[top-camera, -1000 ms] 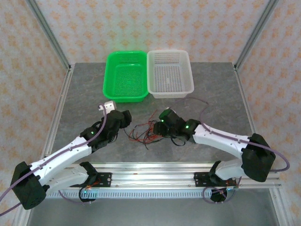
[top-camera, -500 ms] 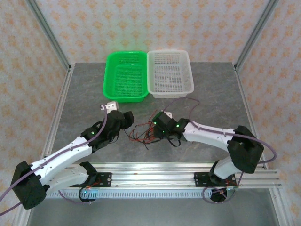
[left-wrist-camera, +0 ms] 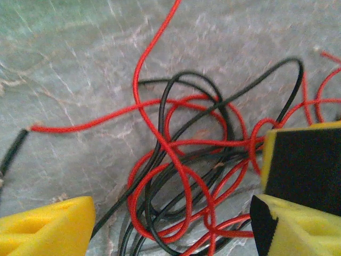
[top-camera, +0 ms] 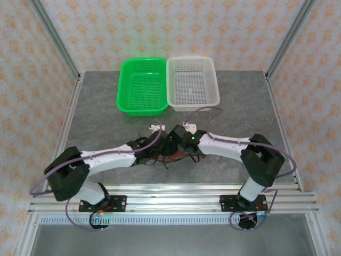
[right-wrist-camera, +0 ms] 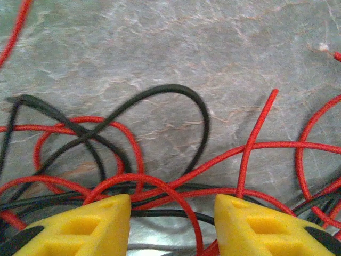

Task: Untangle the cables

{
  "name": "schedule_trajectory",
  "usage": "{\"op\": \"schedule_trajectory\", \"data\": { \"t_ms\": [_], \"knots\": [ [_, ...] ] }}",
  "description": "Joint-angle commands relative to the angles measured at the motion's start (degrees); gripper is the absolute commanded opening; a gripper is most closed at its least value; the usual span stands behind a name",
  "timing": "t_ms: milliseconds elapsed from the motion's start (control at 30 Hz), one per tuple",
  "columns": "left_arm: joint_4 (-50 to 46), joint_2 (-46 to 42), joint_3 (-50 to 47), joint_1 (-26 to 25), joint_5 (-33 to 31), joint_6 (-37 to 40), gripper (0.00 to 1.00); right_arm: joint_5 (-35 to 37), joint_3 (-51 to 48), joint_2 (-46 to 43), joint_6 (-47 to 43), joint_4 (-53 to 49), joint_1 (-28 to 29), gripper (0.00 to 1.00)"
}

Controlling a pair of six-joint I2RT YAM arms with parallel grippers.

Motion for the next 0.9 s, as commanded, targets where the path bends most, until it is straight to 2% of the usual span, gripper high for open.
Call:
{"op": "schedule_trajectory", "data": {
  "t_ms": [0,167,500,867],
  "knots": [
    [1.16,2.13,0.42,-0.44,1.35,0.44,0.78,0.85,-3.73,-1.15,2.08,1.84,-1.20,0.45],
    [-0.60,6.75,0.26,-0.47,-1.40,-0.79,0.79,-1.00,-7.05,-0.68,2.43,5.31,-2.86,0.45],
    [-14.68,15.69,0.86,1.81,-21.14,-10.27,0.79,4.80,-8.88,-1.03,2.79,0.94,-4.88,0.44],
    [-14.96,2.82,-7.05,8.50,-24.74,-13.37,0.80,6.47,-11.74,-8.16,0.09,-0.41,-11.86,0.44]
  ]
}}
